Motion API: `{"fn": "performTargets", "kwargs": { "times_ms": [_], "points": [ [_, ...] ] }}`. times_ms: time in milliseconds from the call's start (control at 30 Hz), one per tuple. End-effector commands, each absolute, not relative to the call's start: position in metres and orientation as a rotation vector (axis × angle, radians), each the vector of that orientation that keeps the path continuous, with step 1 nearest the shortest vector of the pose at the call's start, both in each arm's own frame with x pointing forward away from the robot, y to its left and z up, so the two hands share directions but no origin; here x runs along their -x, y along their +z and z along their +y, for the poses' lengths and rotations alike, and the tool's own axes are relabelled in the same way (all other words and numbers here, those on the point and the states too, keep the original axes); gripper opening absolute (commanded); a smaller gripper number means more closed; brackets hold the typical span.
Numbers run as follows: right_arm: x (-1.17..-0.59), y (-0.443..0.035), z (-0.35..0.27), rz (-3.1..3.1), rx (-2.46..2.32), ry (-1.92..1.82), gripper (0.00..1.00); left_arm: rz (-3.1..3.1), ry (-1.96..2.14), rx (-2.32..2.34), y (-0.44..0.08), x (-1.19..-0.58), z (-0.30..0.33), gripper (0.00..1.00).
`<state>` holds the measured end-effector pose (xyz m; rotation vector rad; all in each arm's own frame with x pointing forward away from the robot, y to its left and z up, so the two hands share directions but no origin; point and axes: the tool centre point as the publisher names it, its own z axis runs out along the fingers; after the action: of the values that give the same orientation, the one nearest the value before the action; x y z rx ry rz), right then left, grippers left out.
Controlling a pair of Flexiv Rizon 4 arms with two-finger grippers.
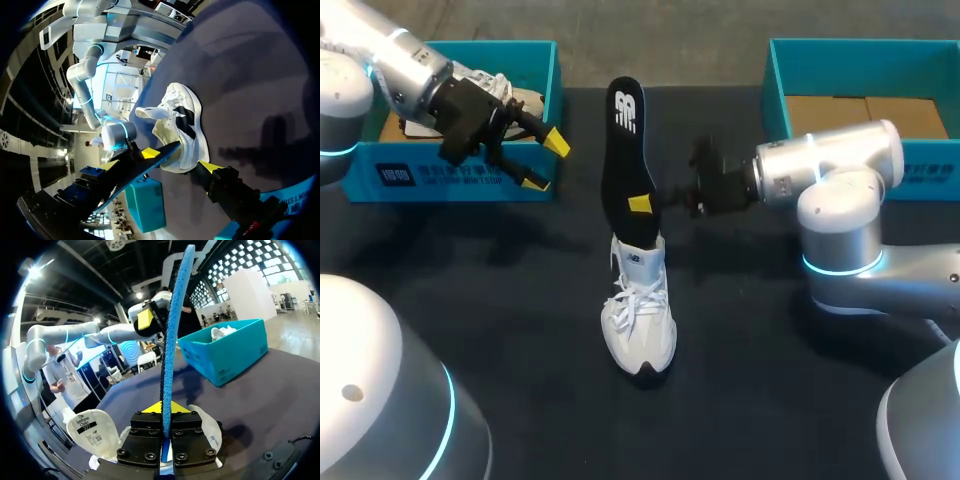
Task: Take the shoe out of the shoebox, open the shoe tongue, remove and reinsert the insole, then place the shoe into the shoebox
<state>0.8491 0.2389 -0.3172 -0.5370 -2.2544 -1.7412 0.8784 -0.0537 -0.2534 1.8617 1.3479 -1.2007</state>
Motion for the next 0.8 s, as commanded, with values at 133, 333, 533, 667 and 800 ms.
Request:
{"fn": "performTargets", "kwargs": {
  "times_ms": [133, 333, 533, 667, 800],
  "points": [
    [-0.844, -0.324, 0.243, -2.263, 0.55, -1.715, 0.0, 1.349, -1.198, -1.864, -0.253, -0.878, -0.054, 1.0],
    [-0.838, -0.33, 0.243, -2.264, 0.585, -1.684, 0.0, 1.349, -1.198, -1.864, -0.253, -0.878, -0.054, 1.0],
    [-0.835, -0.334, 0.241, -2.271, 0.607, -1.658, 0.0, 1.349, -1.198, -1.864, -0.253, -0.878, -0.054, 1.0],
    [-0.833, -0.338, 0.239, -2.272, 0.628, -1.637, 0.0, 1.349, -1.198, -1.864, -0.253, -0.878, -0.054, 1.0],
    [-0.827, -0.343, 0.238, -2.281, 0.666, -1.596, 0.0, 1.349, -1.198, -1.864, -0.253, -0.878, -0.054, 1.0]
  ]
}}
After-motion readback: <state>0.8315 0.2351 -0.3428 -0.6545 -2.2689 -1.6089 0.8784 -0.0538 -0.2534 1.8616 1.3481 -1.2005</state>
